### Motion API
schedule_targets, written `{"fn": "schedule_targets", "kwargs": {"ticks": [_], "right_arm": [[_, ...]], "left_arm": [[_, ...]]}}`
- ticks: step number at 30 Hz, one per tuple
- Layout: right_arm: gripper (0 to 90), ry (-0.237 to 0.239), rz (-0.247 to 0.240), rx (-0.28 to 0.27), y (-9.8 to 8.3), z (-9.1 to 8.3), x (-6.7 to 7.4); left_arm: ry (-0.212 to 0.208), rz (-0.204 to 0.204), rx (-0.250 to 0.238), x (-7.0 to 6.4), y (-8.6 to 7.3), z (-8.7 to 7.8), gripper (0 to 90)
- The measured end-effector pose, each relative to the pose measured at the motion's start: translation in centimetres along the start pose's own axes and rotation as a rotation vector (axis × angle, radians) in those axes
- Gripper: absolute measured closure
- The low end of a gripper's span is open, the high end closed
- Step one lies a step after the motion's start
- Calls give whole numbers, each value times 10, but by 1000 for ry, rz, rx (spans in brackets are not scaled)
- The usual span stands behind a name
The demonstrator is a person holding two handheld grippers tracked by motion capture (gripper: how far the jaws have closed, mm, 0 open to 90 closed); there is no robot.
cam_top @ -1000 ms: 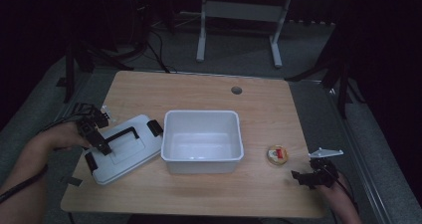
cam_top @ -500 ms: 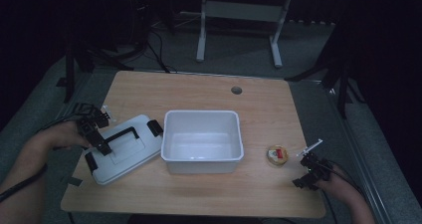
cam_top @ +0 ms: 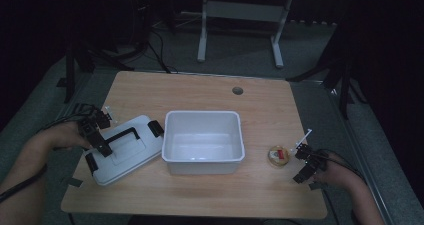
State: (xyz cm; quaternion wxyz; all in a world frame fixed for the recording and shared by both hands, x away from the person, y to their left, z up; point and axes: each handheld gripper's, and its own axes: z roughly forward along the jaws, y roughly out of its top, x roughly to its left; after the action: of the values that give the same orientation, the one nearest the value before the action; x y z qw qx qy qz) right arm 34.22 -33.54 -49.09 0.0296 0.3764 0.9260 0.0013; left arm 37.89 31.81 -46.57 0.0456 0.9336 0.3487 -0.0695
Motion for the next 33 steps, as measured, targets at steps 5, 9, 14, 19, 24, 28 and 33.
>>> {"fn": "schedule_targets", "kwargs": {"ticks": [5, 9, 14, 19, 24, 28, 33], "right_arm": [[117, 6, -4, -15, 9, -2, -1], [117, 18, -2, -29, 18, 0, -3], [117, 20, -1, -41, 29, 4, -5], [117, 16, 1, -58, 42, 4, -6], [117, 23, -10, -57, 63, 8, -4], [117, 10, -11, -58, 76, 14, -2], [117, 0, -23, -28, 87, 22, 1]], "left_arm": [[-3, -1, -2, 0, 0, 1, 324], [-5, -1, -3, 0, -1, 1, 324], [-10, -10, 0, 2, -2, 3, 324], [-13, -4, 5, 2, 0, 4, 324], [-17, -1, 2, 2, 1, 6, 325], [-17, 2, 7, 1, 2, 6, 324], [-17, 8, 3, 1, 3, 5, 325]]}}
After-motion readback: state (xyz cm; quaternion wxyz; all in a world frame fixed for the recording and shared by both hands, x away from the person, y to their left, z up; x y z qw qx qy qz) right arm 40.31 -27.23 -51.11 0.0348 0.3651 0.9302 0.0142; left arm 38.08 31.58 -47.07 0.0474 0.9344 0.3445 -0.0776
